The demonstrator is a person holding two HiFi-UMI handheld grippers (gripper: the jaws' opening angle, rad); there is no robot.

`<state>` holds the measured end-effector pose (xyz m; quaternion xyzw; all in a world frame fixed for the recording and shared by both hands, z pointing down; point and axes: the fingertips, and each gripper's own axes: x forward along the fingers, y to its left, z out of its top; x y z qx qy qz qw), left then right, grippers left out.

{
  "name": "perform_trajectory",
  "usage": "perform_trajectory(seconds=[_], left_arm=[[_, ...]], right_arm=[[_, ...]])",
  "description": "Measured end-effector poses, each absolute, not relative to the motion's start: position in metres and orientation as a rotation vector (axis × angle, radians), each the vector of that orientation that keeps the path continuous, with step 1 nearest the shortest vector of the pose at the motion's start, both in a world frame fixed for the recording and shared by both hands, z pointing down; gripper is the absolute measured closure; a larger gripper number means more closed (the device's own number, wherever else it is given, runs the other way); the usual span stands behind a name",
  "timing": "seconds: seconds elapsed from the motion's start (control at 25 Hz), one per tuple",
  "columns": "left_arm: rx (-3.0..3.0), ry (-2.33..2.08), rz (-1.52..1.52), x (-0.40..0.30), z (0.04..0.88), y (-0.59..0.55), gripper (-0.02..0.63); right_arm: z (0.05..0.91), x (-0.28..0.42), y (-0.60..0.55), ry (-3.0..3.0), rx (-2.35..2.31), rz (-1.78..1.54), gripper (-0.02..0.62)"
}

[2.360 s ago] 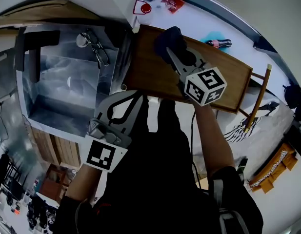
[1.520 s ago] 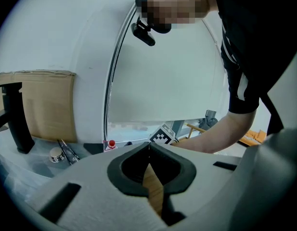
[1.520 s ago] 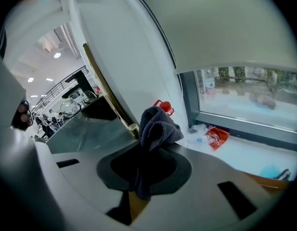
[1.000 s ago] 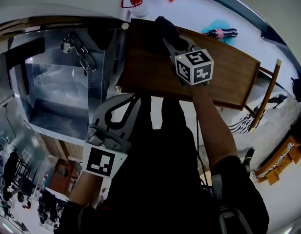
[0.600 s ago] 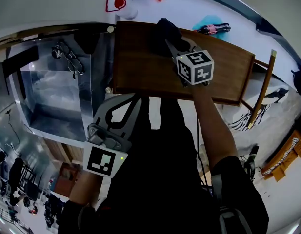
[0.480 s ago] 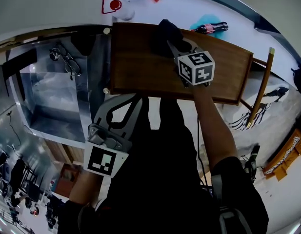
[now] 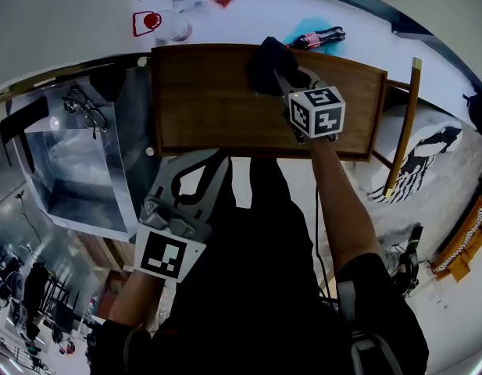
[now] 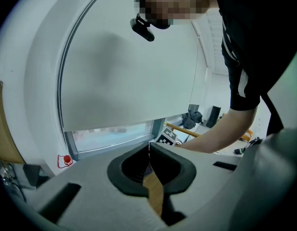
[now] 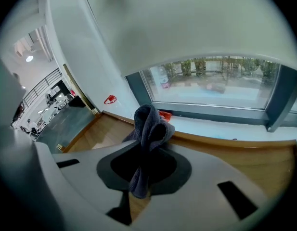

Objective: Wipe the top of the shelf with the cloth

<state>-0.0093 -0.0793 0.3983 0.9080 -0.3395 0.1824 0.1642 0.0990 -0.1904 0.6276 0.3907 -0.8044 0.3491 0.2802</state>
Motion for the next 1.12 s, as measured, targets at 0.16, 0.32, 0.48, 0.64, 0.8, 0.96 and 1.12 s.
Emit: perform_trajectory(seconds=[0.16, 0.32, 0.48, 0.64, 0.8, 0.96, 1.12], left_arm=[[2.61, -0.939, 0.525, 0.016, 0.395, -0.08, 0.583], [2.634, -0.905, 0.53, 0.045, 0.392, -0.081, 0.583], [2.652, -0.872, 0.534, 0.073, 0.39, -0.081, 0.583], [2.668, -0.831, 0.531, 0.099, 0.392, -0.08, 0.583], [2.68, -0.804, 0.531, 0.12, 0.392, -0.079, 0.583], [2.691, -0.782, 0.535, 0.137, 0.391, -0.08, 0.583], [2.703, -0.769, 0.535, 0.148, 0.39, -0.08, 0.583]], right_arm=[[0.627, 0.131, -0.188, -2.138, 1.084, 0.95, 0.549], [0.627, 0.166, -0.186, -2.116, 1.127, 0.96, 0.549], [0.628, 0.202, -0.183, -2.091, 1.17, 0.97, 0.549], [0.629, 0.236, -0.179, -2.063, 1.211, 0.98, 0.548], [0.63, 0.265, -0.176, -2.038, 1.252, 0.985, 0.548], [0.631, 0.291, -0.174, -2.01, 1.287, 0.988, 0.549], [0.631, 0.31, -0.171, -1.978, 1.315, 0.975, 0.549]])
